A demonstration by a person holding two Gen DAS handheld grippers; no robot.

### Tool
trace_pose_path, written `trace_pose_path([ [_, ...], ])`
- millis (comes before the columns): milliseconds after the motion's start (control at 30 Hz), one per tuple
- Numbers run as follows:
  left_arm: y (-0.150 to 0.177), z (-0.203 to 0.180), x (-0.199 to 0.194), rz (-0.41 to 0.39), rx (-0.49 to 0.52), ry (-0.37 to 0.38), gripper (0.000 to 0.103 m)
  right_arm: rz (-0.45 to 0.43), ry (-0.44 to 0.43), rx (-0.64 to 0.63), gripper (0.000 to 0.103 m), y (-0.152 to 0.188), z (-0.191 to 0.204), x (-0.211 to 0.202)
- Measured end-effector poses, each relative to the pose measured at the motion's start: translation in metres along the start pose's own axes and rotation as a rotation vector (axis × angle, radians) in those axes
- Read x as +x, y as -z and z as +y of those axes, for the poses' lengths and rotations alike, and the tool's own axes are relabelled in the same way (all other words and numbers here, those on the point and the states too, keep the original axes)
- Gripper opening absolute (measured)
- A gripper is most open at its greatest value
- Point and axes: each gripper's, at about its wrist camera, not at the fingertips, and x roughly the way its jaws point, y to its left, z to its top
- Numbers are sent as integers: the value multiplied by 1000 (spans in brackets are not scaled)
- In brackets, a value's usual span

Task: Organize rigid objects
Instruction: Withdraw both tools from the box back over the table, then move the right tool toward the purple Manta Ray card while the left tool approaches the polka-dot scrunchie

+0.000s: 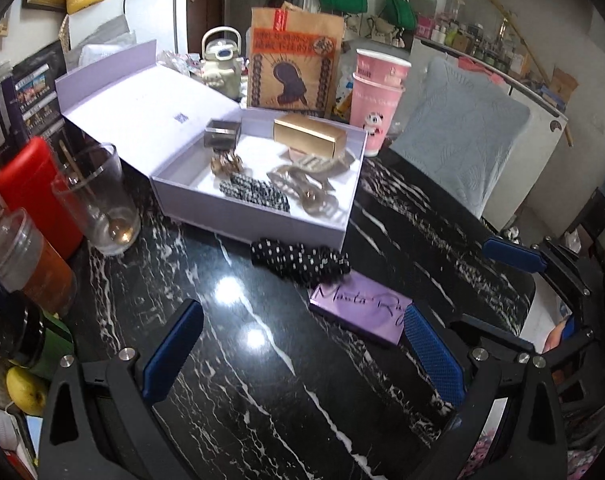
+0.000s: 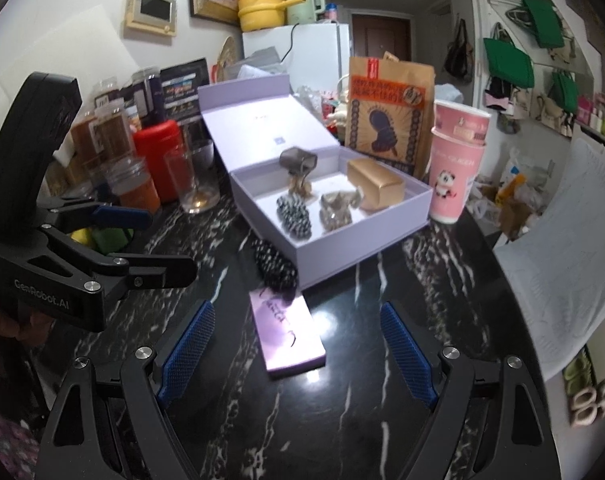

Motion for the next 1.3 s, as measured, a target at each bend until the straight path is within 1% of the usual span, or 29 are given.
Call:
trace_pose_path([
  [133,7,4,9,24,-21,28,102,24,-18,10,86,10,2,11],
  [333,18,12,20,46,-33,23,102,73,-19,28,86,22,2,31],
  [567,28,25,39,99,-89,45,102,132,-18,24,85,28,-1,59],
  [700,26,27,44,95,-96,61,102,154,-17,-1,85,27,-1,74],
  [800,20,27,46,83,-91,71,102,163,-23,-19,80,25,-1,82],
  [867,16,28,47,75,-93,70,102,164,-25,-19,71,23,-1,85],
  [900,14,28,48,74,-93,72,102,166,-24,-15,70,23,-2,87],
  [967,10,28,50,76,-86,73,102,167,-37,10,64,24,-5,89],
  [1000,8,28,52,79,-82,71,102,171,-50,24,62,24,-7,90],
  [1033,6,28,53,82,-78,70,102,175,-60,34,58,25,-8,90],
  [1100,1,25,57,83,-64,73,102,174,-78,54,56,26,-11,88],
  [1200,-5,19,64,78,-44,72,102,176,-93,59,49,27,-13,82],
  [1233,-8,17,67,81,-41,73,102,176,-92,65,44,28,-14,80],
  [1300,-12,13,74,87,-39,81,102,182,-83,75,42,29,-18,76],
])
